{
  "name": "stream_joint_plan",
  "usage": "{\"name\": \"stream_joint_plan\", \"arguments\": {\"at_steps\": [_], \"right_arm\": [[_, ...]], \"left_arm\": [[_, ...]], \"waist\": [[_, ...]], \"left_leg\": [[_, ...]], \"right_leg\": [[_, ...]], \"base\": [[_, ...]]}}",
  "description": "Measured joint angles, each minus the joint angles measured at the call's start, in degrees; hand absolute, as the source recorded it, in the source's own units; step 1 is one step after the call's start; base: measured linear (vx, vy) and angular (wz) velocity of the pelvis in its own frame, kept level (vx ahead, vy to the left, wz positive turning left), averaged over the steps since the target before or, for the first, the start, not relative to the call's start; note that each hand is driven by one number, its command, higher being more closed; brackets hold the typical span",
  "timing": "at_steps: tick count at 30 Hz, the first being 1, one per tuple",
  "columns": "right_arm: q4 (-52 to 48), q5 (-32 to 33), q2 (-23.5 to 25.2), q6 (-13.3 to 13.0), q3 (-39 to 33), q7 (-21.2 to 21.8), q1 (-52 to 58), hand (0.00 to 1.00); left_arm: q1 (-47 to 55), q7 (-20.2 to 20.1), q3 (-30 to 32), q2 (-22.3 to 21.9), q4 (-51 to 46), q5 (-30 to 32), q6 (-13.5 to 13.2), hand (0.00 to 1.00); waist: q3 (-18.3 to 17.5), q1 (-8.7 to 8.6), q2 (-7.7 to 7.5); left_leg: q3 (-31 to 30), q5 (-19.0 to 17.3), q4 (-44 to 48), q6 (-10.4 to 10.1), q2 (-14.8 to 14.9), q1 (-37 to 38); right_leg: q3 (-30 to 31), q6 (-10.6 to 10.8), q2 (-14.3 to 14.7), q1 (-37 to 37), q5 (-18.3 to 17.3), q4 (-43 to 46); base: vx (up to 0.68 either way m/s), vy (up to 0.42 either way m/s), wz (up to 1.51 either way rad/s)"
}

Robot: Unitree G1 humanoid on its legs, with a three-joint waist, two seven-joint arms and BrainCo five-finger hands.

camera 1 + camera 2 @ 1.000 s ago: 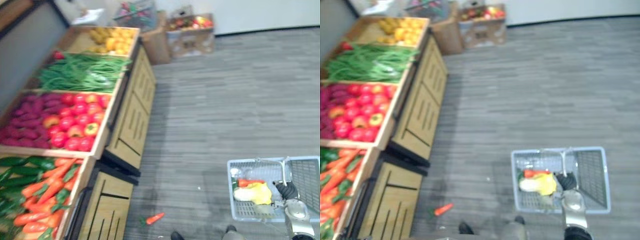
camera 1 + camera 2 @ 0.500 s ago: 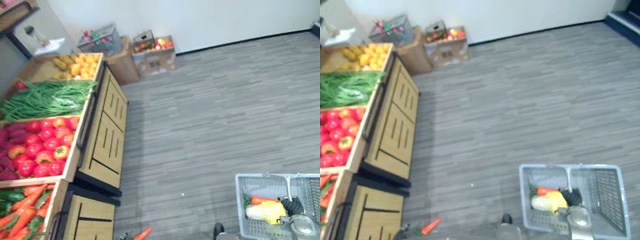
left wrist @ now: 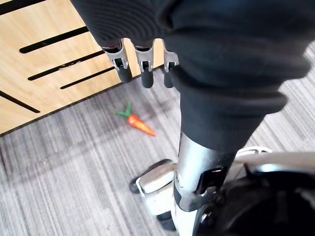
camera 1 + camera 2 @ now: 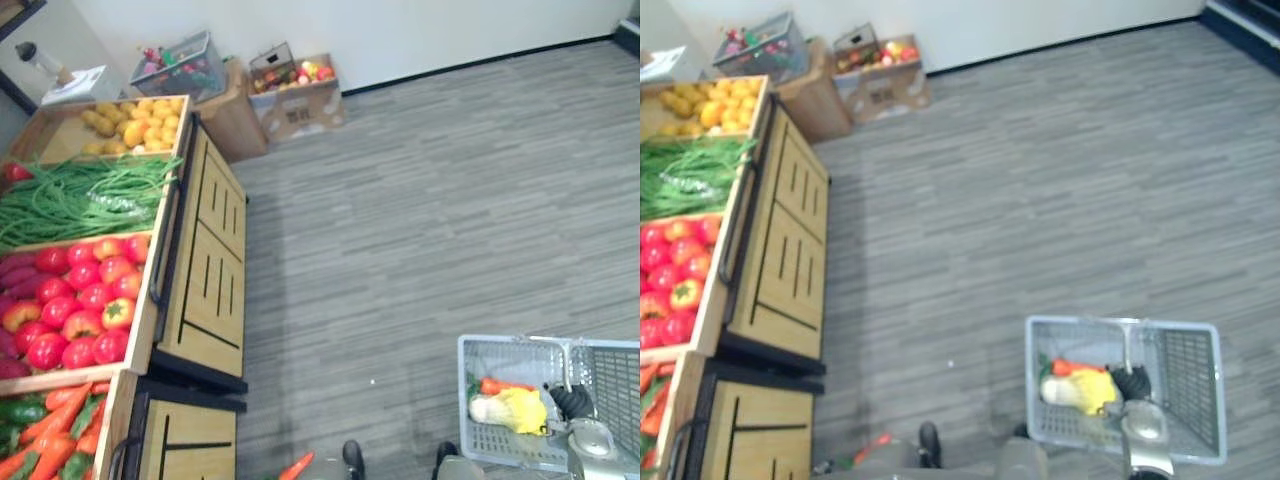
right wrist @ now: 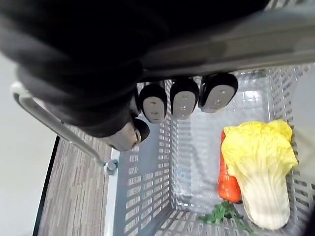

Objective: Pick vegetable in the basket

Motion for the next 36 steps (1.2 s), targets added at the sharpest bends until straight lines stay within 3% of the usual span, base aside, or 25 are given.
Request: {"name": "stream_joint_plan", "arguments": {"at_steps": [1, 3, 5, 7, 9, 10, 12, 13, 14, 16, 17, 18, 19, 20, 21, 23, 25, 27, 31, 36], "right_arm": [[-0.72, -0.01, 0.36, 0.0, 0.86, -0.04, -0.26, 1.0], [-1.05, -0.02, 0.51, -0.08, 2.22, 0.05, -1.62, 1.0], [-1.05, 0.0, 1.83, -0.37, 2.08, 0.06, -0.08, 1.0], [-1.02, 0.0, 2.05, -0.25, 1.46, 0.08, 0.39, 1.0], [-0.73, 0.03, 3.02, 0.05, 1.39, 0.12, 0.72, 1.0], [-0.72, 0.05, 4.03, 0.28, 1.22, 0.07, 0.84, 1.0], [-0.7, 0.11, 4.58, 0.23, 0.92, 0.01, 0.55, 1.0], [-0.69, 0.09, 4.4, 0.18, 0.3, -0.1, -0.25, 1.0], [-0.53, 0.08, 4.01, 0.15, 0.01, -0.1, -1.4, 1.0], [-0.41, 0.08, 3.66, -0.03, -0.44, -0.04, -2.03, 1.0], [-0.34, 0.09, 3.68, -0.1, -1.16, -0.05, -1.86, 1.0], [-0.27, 0.11, 3.71, -0.09, -1.41, -0.08, -1.57, 1.0], [-0.13, 0.22, 3.64, -0.09, -2.0, -0.07, -0.68, 1.0], [1.29, 0.57, 3.24, 0.3, -3.17, -0.18, -1.11, 1.0], [1.45, 1.3, 3.37, 0.41, -3.21, -0.27, -1.34, 1.0], [1.55, 1.46, 3.68, 0.46, -3.57, -0.19, -1.27, 1.0], [1.71, 1.96, 3.72, 0.52, -5.11, -0.14, 0.17, 1.0], [1.94, 2.43, 3.71, 0.61, -5.43, -0.16, 0.27, 1.0], [1.91, 3.95, 3.65, 0.32, -7.03, -0.17, 1.19, 1.0], [3.44, 6.18, 4.18, 0.31, -8.89, -0.22, 1.67, 1.0]], "left_arm": [[0.58, 0.06, 0.37, -0.35, -0.07, 0.01, -0.04, 0.0], [1.34, 0.06, -0.04, -0.84, 0.12, 0.13, 0.03, 0.0], [2.15, 0.08, -0.56, 0.9, 0.43, 1.54, 0.27, 0.0], [1.4, 0.21, -1.05, 1.58, 1.69, 2.13, 0.34, 0.0], [1.13, 0.28, -2.34, 2.76, 1.62, 2.21, 0.36, 0.0], [0.89, 0.4, -3.43, 3.41, 0.9, 2.09, 0.35, 0.0], [-0.61, 0.53, -5.52, 4.29, 0.38, 2.03, 0.43, 0.0], [-1.32, 0.56, -5.93, 4.57, -0.21, 2.02, 0.46, 0.0], [-1.78, 0.54, -6.13, 4.66, 0.12, 1.95, 0.67, 0.0], [-2.25, 0.68, -5.14, 4.28, 0.07, 1.3, 1.15, 0.0], [-2.48, 0.8, -4.64, 4.41, -0.1, 1.08, 1.13, 0.0], [-2.44, 0.88, -4.45, 4.53, -0.13, 1.08, 1.11, 0.0], [-2.68, 1.07, -4.14, 5.2, 0.08, 1.13, 1.15, 0.0], [-2.96, 1.3, -3.19, 3.65, 0.3, 1.05, 1.2, 0.0], [-2.99, 1.55, -2.49, 2.94, 0.02, 1.06, 1.14, 0.0], [-3.1, 1.91, -1.65, 2.59, 0.09, 1.07, 1.03, 0.0], [-3.13, 2.31, -0.7, 2.41, 0.04, 1.08, 0.59, 0.0], [-3.05, 2.59, -0.31, 2.63, 0.03, 1.1, 0.44, 0.0], [-3.11, 2.68, -0.33, 2.73, 0.01, 1.1, 0.51, 0.0], [-2.72, 2.9, -0.31, 2.77, 0.07, 1.21, 1.35, 0.0]], "waist": [[-0.58, 0.21, 0.05], [-1.08, 0.97, 0.84], [-4.09, 1.31, -1.59], [-4.61, 0.21, -3.4], [-4.8, -0.58, -3.61], [-4.54, -0.87, -3.63], [-3.67, -1.15, -3.26], [-3.43, -1.36, -2.97], [-2.98, -1.53, -2.46], [-2.93, -1.65, -2.49], [-2.95, -1.9, -2.64], [-3.28, -2.2, -3.2], [-2.94, -2.37, -4.52], [-3.2, -1.67, -2.22], [-3.23, -1.68, -1.96], [-3.07, -1.9, -1.93], [-3.02, -2.12, -2.0], [-3.18, -1.71, -1.87], [-3.52, -2.22, -2.3], [-3.65, -1.99, -2.07]], "left_leg": [[-3.45, -1.25, -0.63, 0.59, -0.73, -1.51], [-4.95, -0.2, -5.68, 1.61, 0.1, -2.14], [-2.73, -2.68, -6.63, 2.66, -2.0, -0.82], [-1.26, -2.8, -9.14, 4.12, -3.71, 1.9], [-0.57, -3.18, -9.98, 5.17, -4.96, 6.1], [-0.98, -3.61, -10.28, 5.89, -5.01, 8.85], [-2.5, -4.02, -11.47, 6.54, -4.78, 13.23], [-2.96, -4.0, -13.19, 6.52, -4.66, 15.92], [-2.99, -4.01, -14.51, 6.49, -4.35, 18.09], [-3.22, -4.06, -14.49, 6.08, -3.44, 19.0], [-3.56, -4.29, -14.3, 4.87, -3.18, 19.46], [-4.08, -4.63, -14.1, 3.87, -3.51, 19.57], [-5.51, -5.93, -13.25, 1.87, -4.23, 20.34], [-6.15, -6.32, -11.94, 1.02, -2.16, 20.12], [-6.68, -5.38, -10.0, -0.27, -1.44, 19.15], [-7.93, -4.26, -7.45, -0.69, -0.32, 16.58], [-9.23, -4.1, -11.68, -1.1, 1.13, 14.9], [-9.23, -0.09, -12.82, -1.02, 2.26, 12.42], [-9.47, 0.01, -13.52, -1.05, 1.41, 11.41], [-8.75, 0.18, -14.4, -1.05, 0.38, 11.4]], "right_leg": [[2.09, 0.08, 0.09, 0.62, -0.03, -1.04], [6.07, 1.0, 1.63, -0.1, -0.78, -0.83], [8.13, 1.37, -0.34, -1.09, -2.6, 1.06], [8.17, 2.16, -1.54, -6.41, -2.74, 13.26], [8.47, 5.22, -2.45, -9.8, -0.89, 25.28], [8.49, 8.66, -2.34, -12.15, 3.49, 32.87], [5.81, 4.63, -1.84, -14.54, 0.68, 41.17], [1.75, 0.53, -2.12, -15.6, -1.87, 41.95], [-2.98, -2.08, -2.22, -16.63, -3.45, 38.96], [-6.62, -2.54, -0.92, -17.62, -3.6, 28.28], [-5.75, -1.54, 0.26, -17.21, -1.28, 18.28], [-4.88, -2.0, 0.68, -16.63, 2.28, 13.16], [-2.67, -1.13, 0.39, -16.0, 9.73, 7.98], [-3.68, -1.85, 1.82, -15.82, 9.52, 9.1], [-4.22, -2.47, 1.98, -15.12, 9.08, 8.19], [-6.15, -2.94, 1.6, -11.9, 8.78, 4.6], [-9.46, -2.94, 0.87, -8.2, 8.77, 1.76], [-11.48, -2.79, 1.28, -6.72, 8.71, 0.4], [-14.42, -0.79, 0.17, -3.37, 10.13, -5.04], [-15.73, -0.14, -0.08, -0.43, 13.18, -10.69]], "base": [[0.15, 0.091, -0.83], [0.16, 0.186, -1.25], [0.24, 0.207, -0.73], [0.35, 0.189, -0.2], [0.35, 0.19, -0.13], [0.36, 0.123, -0.1], [0.35, 0.066, 0.05], [0.33, 0.003, 0.03], [0.33, -0.015, -0.01], [0.33, -0.066, 0.18], [0.35, -0.107, 0.43], [0.4, -0.152, 0.59], [0.4, -0.176, 0.3], [0.4, -0.17, 0.23], [0.43, -0.199, 0.09], [0.36, -0.175, 0.44], [0.21, -0.116, 0.71], [0.08, -0.029, 0.45], [-0.01, 0.043, 0.47], [-0.04, 0.049, 0.17]]}}
